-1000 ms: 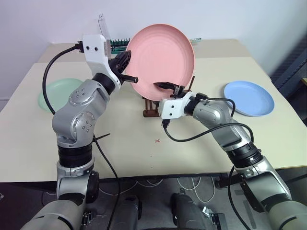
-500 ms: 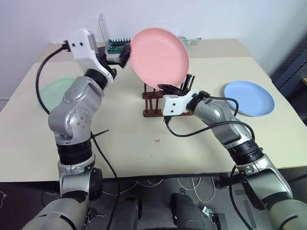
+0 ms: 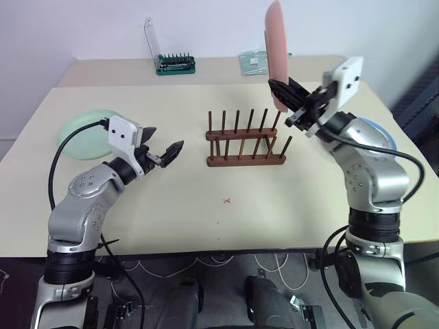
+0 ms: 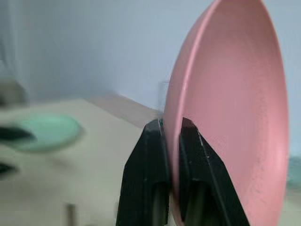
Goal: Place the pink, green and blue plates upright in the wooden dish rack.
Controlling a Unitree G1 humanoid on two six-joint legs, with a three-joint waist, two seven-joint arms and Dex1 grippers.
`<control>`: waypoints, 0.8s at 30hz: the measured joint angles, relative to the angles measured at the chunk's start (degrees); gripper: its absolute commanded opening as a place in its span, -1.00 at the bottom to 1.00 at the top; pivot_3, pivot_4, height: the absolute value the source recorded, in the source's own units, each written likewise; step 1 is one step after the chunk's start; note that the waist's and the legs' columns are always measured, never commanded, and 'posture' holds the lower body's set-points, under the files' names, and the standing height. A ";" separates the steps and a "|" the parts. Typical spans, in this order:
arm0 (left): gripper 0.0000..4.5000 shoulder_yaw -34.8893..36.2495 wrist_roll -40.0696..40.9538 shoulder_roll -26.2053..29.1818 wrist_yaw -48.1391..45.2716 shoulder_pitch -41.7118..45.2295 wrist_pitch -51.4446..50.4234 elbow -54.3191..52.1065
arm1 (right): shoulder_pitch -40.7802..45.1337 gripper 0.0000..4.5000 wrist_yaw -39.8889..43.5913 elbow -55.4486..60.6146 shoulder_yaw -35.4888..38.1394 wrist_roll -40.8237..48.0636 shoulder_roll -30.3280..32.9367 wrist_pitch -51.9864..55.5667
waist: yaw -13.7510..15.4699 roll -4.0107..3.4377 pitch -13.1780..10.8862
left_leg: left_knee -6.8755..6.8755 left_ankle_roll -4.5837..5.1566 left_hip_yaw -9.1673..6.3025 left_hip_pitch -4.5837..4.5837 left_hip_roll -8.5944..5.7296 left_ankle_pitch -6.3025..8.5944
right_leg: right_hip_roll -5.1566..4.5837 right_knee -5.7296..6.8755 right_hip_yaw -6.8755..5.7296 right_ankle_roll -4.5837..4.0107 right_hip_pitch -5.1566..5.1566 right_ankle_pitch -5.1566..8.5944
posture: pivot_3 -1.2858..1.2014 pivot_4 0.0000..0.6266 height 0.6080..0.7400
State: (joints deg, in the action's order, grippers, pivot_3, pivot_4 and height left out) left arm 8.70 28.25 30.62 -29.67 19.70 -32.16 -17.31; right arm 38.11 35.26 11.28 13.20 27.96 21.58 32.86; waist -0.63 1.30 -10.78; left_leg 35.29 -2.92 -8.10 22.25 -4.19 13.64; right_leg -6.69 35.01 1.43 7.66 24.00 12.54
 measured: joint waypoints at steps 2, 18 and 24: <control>0.97 -0.15 0.62 0.68 -2.47 -0.97 0.33 -1.54 | -1.37 -1.00 -0.12 0.01 1.72 4.04 0.28 3.83 | -0.14 -0.04 0.00 | -0.01 0.01 0.05 0.00 0.01 0.00 | 0.00 -0.01 0.01 0.00 0.02 0.00 | 0.03 -0.52 1.00; 0.97 -4.96 2.52 3.49 -11.12 -7.61 -1.10 -6.24 | -1.41 -1.00 -5.94 -5.09 7.02 16.92 1.89 14.93 | -0.26 -0.14 -0.06 | -0.01 0.02 0.14 0.12 0.03 -0.01 | 0.00 0.07 0.04 0.00 0.24 -0.01 | 0.03 -0.52 1.00; 1.00 -6.41 2.13 2.88 -10.66 -7.67 -1.10 -6.57 | -1.17 -0.06 -7.79 -8.41 7.16 17.17 2.05 15.48 | -0.33 -0.17 -0.07 | -0.02 0.02 0.15 0.12 0.03 -0.01 | 0.00 0.07 0.04 0.00 0.25 -0.02 | 0.03 -0.52 1.00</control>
State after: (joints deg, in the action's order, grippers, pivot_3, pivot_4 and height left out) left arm 2.28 30.38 33.50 -40.33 12.03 -33.26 -23.87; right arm 36.94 27.47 2.87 20.36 45.13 23.63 48.34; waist -0.96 1.13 -10.86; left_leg 35.27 -2.91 -7.96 22.37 -4.16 13.63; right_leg -6.69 35.08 1.48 7.66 24.25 12.52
